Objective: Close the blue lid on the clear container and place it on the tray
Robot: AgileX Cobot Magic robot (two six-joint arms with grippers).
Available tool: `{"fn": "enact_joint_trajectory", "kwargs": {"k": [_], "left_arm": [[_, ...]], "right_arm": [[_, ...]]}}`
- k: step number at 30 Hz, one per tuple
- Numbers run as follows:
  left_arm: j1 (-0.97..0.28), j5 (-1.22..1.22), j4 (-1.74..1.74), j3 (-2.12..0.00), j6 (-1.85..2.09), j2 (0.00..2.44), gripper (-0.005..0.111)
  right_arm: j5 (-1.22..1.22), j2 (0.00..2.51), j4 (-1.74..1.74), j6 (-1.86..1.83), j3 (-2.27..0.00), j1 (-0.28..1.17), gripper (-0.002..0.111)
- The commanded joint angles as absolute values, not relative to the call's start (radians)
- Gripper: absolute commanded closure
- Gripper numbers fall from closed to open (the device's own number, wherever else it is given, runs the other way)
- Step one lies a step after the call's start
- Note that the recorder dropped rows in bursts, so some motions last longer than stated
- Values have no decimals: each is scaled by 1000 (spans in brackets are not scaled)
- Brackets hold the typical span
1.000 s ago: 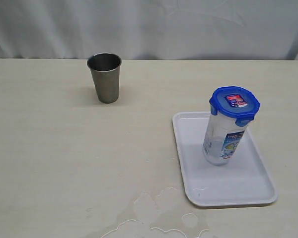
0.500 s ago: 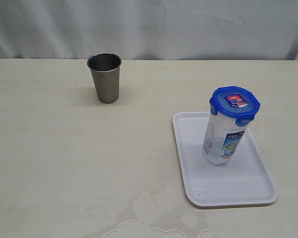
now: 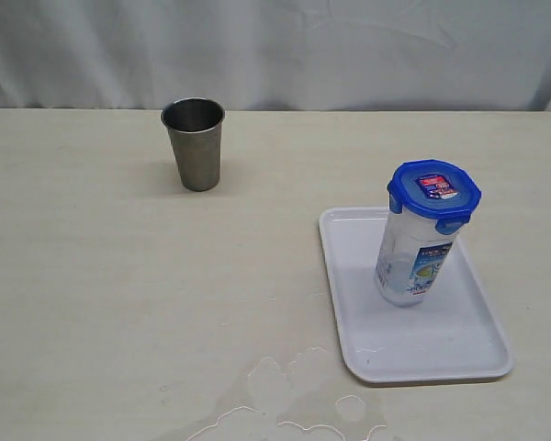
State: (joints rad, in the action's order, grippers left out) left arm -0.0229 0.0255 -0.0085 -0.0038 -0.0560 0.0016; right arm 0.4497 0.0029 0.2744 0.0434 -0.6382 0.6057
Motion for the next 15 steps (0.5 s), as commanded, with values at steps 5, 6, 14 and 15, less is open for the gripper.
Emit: {"fn": "enact_joint_trajectory", "kwargs": {"k": [5, 6, 14, 15], "left_arm": [[57, 46, -9, 0, -48, 0, 107], [69, 59, 0, 0, -46, 0, 107], [170, 185, 32, 0, -24, 0, 107], [175, 197, 41, 0, -24, 0, 107]], "right_arm": [[448, 0, 274, 41, -634, 607, 104], [448, 0, 274, 41, -634, 607, 104], [448, 0, 274, 41, -634, 607, 104], [448, 0, 274, 41, -634, 607, 104]]}}
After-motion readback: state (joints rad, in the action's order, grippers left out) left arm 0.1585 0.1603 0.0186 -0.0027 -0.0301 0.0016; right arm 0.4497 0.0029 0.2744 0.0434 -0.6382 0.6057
